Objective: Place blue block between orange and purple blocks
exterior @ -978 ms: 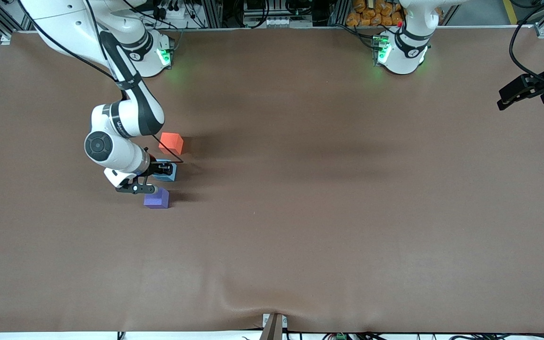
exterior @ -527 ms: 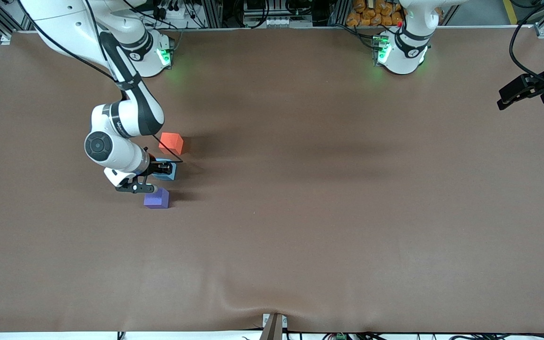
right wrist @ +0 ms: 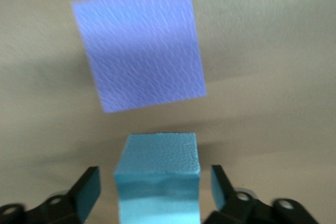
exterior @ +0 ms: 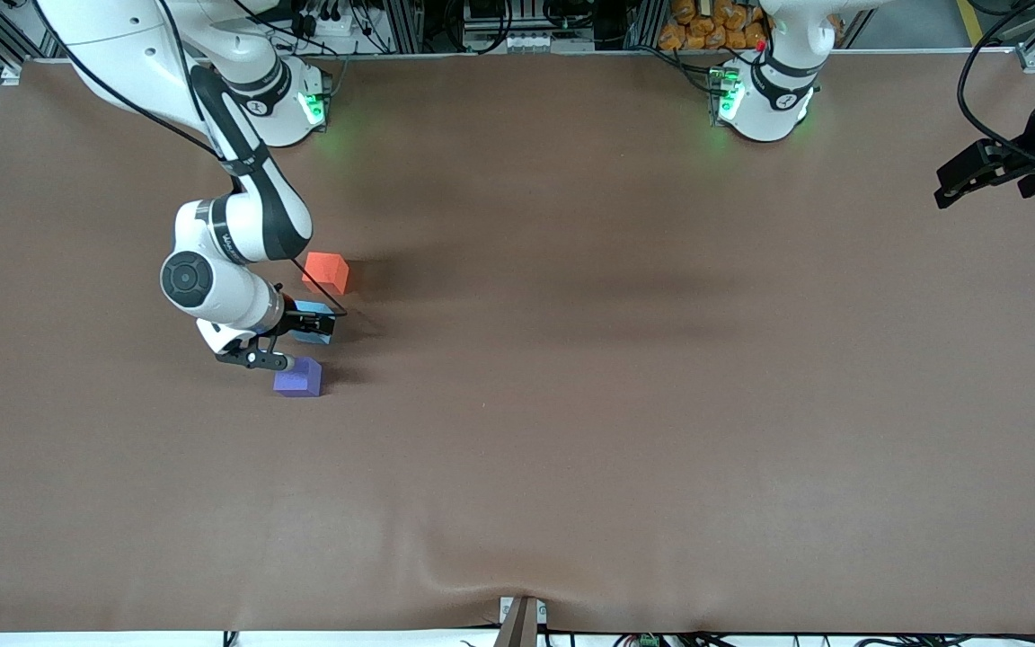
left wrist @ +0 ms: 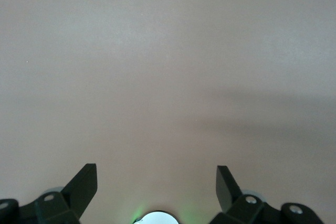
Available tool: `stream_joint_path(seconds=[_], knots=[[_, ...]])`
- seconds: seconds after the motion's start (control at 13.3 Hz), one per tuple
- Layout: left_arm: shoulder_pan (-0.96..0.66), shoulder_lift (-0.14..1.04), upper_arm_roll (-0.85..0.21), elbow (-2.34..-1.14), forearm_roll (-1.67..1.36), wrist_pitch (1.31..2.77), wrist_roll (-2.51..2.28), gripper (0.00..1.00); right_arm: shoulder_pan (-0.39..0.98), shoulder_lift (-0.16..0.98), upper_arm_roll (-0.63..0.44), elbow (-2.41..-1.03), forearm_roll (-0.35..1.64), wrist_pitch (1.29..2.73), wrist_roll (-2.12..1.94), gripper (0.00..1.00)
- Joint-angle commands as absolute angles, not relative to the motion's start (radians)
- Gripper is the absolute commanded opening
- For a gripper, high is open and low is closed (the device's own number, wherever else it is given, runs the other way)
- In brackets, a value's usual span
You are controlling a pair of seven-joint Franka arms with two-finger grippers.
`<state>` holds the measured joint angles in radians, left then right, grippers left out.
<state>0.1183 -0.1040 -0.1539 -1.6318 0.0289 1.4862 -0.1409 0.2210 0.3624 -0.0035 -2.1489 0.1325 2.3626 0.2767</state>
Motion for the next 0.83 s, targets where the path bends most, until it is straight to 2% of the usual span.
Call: stream_joint_path(seconds=[0.0, 0.08, 0.15, 0.45, 0.75], knots=[[0.124, -0.12, -0.158, -1.629, 0.026, 1.465, -0.14, 1.0, 0.206, 0.348, 0.006, -1.876, 0.137, 2.025, 0.308, 1.0], [0.124, -0.123, -0.158, -1.629, 0.026, 1.465, -0.14, 1.0, 0.198, 0.353, 0.006, -1.755, 0.137, 1.909, 0.31, 1.0], [0.124, -0.123, -0.158, -1.629, 0.026, 1.465, -0.14, 1.0, 0.198, 0.353, 0.005, -1.673, 0.138, 1.852, 0.31, 1.0], [0.124, -0.123, -0.158, -1.626, 0.026, 1.465, -0.138, 1.0, 0.071, 0.354, 0.009, -1.398, 0.138, 1.691, 0.246, 1.0], [0.124, -0.124, -0.16, -1.626, 0.026, 1.463, -0.126, 1.0, -0.055, 0.335, 0.08, -1.247, 0.124, 1.461, 0.215, 1.0]])
